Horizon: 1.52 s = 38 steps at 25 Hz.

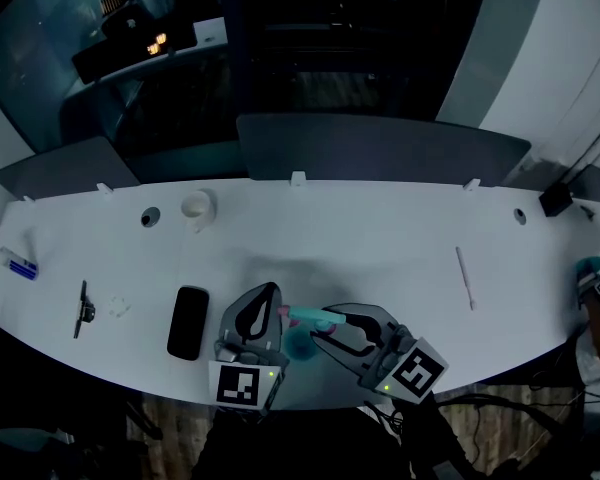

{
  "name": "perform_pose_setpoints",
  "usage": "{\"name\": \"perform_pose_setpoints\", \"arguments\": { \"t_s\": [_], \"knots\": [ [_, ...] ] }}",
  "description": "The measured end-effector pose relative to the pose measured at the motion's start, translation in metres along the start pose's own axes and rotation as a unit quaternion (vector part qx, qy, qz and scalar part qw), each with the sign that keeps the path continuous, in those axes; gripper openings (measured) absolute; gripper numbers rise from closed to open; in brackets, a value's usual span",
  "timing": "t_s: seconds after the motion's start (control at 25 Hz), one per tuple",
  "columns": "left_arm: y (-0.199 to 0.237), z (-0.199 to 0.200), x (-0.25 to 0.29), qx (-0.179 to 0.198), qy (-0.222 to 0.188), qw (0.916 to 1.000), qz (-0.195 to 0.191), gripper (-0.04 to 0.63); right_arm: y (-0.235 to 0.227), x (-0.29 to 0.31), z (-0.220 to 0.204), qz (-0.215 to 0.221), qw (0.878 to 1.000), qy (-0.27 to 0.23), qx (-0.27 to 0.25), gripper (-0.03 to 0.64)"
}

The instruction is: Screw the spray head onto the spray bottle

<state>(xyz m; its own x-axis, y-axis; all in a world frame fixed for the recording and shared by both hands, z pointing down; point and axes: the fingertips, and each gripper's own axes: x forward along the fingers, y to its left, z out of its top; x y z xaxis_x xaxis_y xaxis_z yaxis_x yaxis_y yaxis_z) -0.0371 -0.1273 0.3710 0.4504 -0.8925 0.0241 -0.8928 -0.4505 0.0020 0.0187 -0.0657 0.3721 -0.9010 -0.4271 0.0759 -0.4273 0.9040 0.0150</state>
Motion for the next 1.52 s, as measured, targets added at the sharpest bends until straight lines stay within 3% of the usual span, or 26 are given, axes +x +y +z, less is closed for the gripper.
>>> {"name": "perform_pose_setpoints", "arguments": {
  "t_s": [0.2, 0.72, 1.12, 1.2, 1.28, 1.44, 1.52],
  "knots": [
    [-0.02, 0.018, -0.003, 0.004, -0.029, 0.999, -0.034, 0.005, 0.005, 0.001, -0.003, 0.008, 1.0, 0.005, -0.01, 0.146],
    [-0.034, 0.021, -0.002, 0.028, -0.027, 0.9978, -0.053, 0.005, -0.002, 0.001, -0.018, -0.004, 0.998, 0.047, -0.045, 0.144],
    [0.007, 0.009, -0.025, 0.043, -0.016, 0.9989, 0.001, 0.01, -0.024, -0.017, -0.006, -0.06, 0.998, 0.026, -0.014, 0.143],
    [0.008, -0.005, -0.035, 0.054, -0.003, 0.9985, -0.01, 0.137, -0.028, -0.019, -0.006, -0.069, 0.997, 0.027, -0.012, 0.143],
    [0.001, -0.024, -0.043, 0.056, 0.013, 0.9977, -0.036, 0.209, -0.03, -0.02, -0.007, -0.072, 0.997, 0.03, -0.013, 0.143],
    [-0.025, -0.056, -0.06, 0.011, 0.044, 0.9931, -0.108, 0.365, -0.029, -0.02, -0.007, -0.075, 0.997, 0.033, -0.014, 0.143],
    [-0.038, -0.07, -0.067, 0.006, 0.063, 0.9878, -0.142, 0.417, -0.029, -0.021, -0.007, -0.077, 0.996, 0.033, -0.014, 0.144]
  ]
}}
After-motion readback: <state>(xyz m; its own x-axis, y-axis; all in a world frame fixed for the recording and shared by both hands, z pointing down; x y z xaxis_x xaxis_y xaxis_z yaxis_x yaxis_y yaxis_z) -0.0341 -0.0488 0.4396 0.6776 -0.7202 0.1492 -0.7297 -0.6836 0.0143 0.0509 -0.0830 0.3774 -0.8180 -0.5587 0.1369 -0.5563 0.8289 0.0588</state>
